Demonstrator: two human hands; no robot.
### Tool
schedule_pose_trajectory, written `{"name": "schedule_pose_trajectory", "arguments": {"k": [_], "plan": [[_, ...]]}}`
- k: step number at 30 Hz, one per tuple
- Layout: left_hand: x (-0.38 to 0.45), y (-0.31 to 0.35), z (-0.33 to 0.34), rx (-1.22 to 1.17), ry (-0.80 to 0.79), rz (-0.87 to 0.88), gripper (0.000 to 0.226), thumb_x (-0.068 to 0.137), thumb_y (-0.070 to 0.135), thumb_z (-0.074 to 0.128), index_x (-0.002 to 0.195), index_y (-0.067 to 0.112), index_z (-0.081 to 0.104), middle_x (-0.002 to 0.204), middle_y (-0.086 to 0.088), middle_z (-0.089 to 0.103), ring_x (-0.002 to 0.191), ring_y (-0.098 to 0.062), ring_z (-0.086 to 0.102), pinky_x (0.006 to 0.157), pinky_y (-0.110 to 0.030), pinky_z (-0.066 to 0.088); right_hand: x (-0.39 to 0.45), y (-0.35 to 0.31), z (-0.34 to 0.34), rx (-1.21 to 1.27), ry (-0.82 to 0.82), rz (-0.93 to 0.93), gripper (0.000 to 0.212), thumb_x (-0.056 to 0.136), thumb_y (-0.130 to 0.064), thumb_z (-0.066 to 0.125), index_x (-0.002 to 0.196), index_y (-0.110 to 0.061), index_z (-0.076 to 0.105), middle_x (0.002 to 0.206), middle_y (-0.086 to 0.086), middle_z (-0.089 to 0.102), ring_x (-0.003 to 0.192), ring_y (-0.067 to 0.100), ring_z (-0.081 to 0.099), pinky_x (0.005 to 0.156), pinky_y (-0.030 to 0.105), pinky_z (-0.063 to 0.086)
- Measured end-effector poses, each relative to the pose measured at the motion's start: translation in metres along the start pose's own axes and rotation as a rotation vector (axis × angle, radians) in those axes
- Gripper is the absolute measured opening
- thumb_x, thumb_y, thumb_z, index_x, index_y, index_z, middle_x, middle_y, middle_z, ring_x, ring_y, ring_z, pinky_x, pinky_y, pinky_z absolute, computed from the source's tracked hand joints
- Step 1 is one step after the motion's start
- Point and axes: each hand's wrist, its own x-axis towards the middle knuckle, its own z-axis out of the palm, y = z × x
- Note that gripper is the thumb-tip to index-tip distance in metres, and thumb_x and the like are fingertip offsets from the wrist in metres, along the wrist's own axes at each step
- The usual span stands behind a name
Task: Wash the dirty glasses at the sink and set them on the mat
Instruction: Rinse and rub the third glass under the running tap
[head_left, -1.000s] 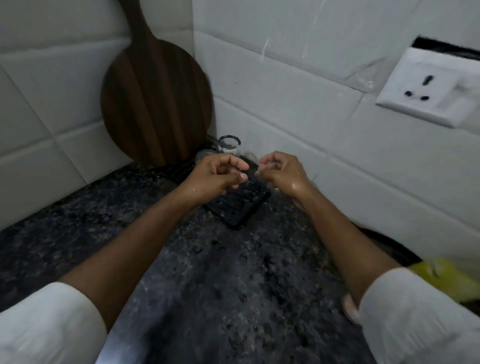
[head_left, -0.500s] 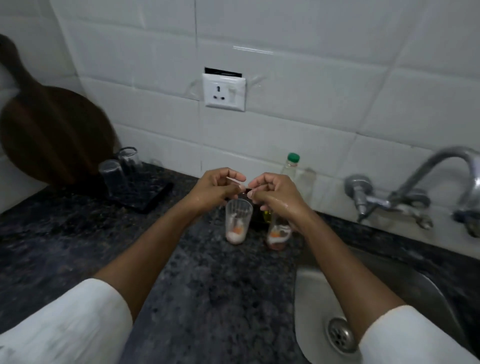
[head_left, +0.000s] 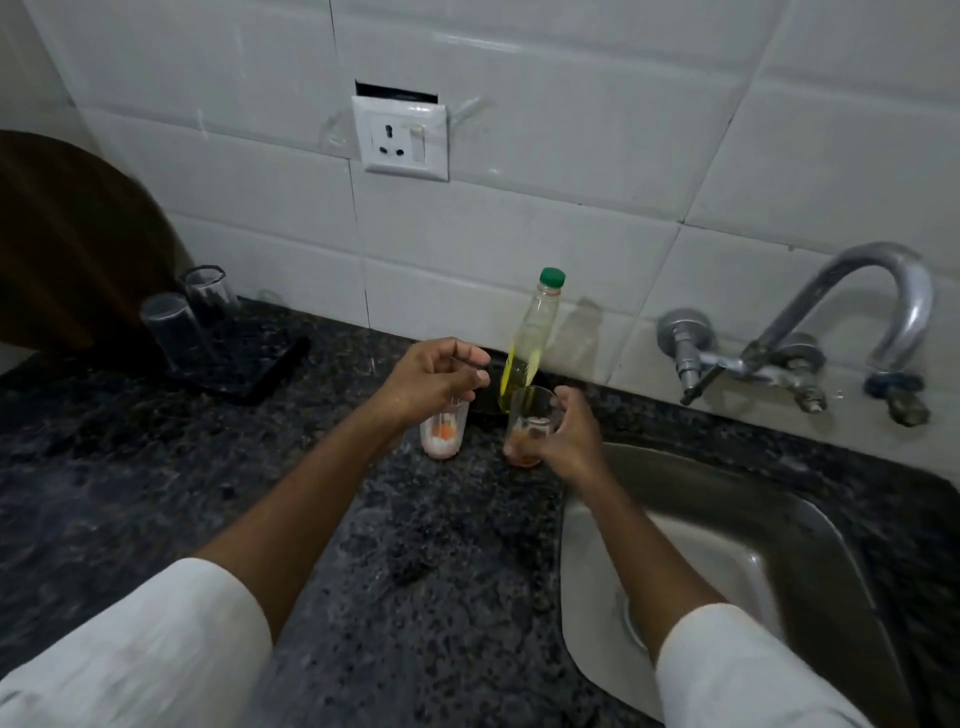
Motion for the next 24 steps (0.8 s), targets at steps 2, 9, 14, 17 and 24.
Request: {"name": "schedule_pose_trajectory", "arguments": {"k": [2, 9, 14, 17, 24], "plan": [[0.013, -0.002, 0.001, 0.001, -0.021, 0.016, 0.014, 0.092, 0.007, 0.065, 0.103, 0.015, 0.066, 0.107, -0.025, 0.072, 0.074, -0.016, 0.065, 0.061, -0.019, 0.052, 0.006, 0.011, 0.024, 0.105, 0.08, 0.008, 0.104, 0.049, -0.022, 0.097, 0.137, -0.014, 0.043, 0.128, -0.001, 0.051, 0.117, 0.017, 0.05, 0.095, 0.038, 0.049], [0.048, -0.007, 0.023, 0.025, -0.094, 0.01, 0.012, 0.091, 0.015, 0.069, 0.1, 0.022, 0.068, 0.095, -0.013, 0.073, 0.07, -0.007, 0.065, 0.059, -0.018, 0.047, 0.011, 0.029, 0.04, 0.201, 0.298, 0.028, 0.049, 0.06, -0.019, 0.089, 0.099, -0.022, 0.06, 0.093, -0.006, 0.066, 0.09, 0.018, 0.066, 0.074, 0.035, 0.056], [0.067, 0.003, 0.081, 0.032, -0.19, 0.024, 0.012, 0.092, 0.016, 0.067, 0.103, 0.014, 0.068, 0.093, -0.009, 0.072, 0.066, -0.008, 0.061, 0.056, -0.016, 0.046, -0.018, 0.043, -0.028, 0.185, 0.372, -0.007, 0.051, 0.057, -0.015, 0.092, 0.097, -0.024, 0.062, 0.094, -0.011, 0.067, 0.084, -0.002, 0.062, 0.07, 0.011, 0.048], [0.081, 0.007, 0.139, 0.282, -0.199, 0.082, 0.023, 0.095, 0.03, 0.063, 0.082, 0.011, 0.07, 0.078, -0.008, 0.07, 0.065, -0.018, 0.061, 0.054, -0.024, 0.047, -0.037, 0.055, -0.083, 0.154, 0.45, 0.044, 0.05, 0.055, -0.013, 0.091, 0.09, -0.031, 0.06, 0.089, -0.013, 0.066, 0.08, 0.006, 0.064, 0.071, 0.02, 0.051], [0.097, 0.021, 0.244, 0.703, -0.175, 0.149, 0.06, 0.09, 0.069, 0.041, 0.074, 0.016, 0.063, 0.075, -0.006, 0.064, 0.075, -0.027, 0.064, 0.062, -0.033, 0.043, -0.063, 0.086, -0.182, 0.044, 0.554, 0.106, 0.053, 0.055, -0.017, 0.093, 0.097, -0.022, 0.061, 0.09, -0.004, 0.064, 0.084, 0.015, 0.062, 0.074, 0.023, 0.044]]}}
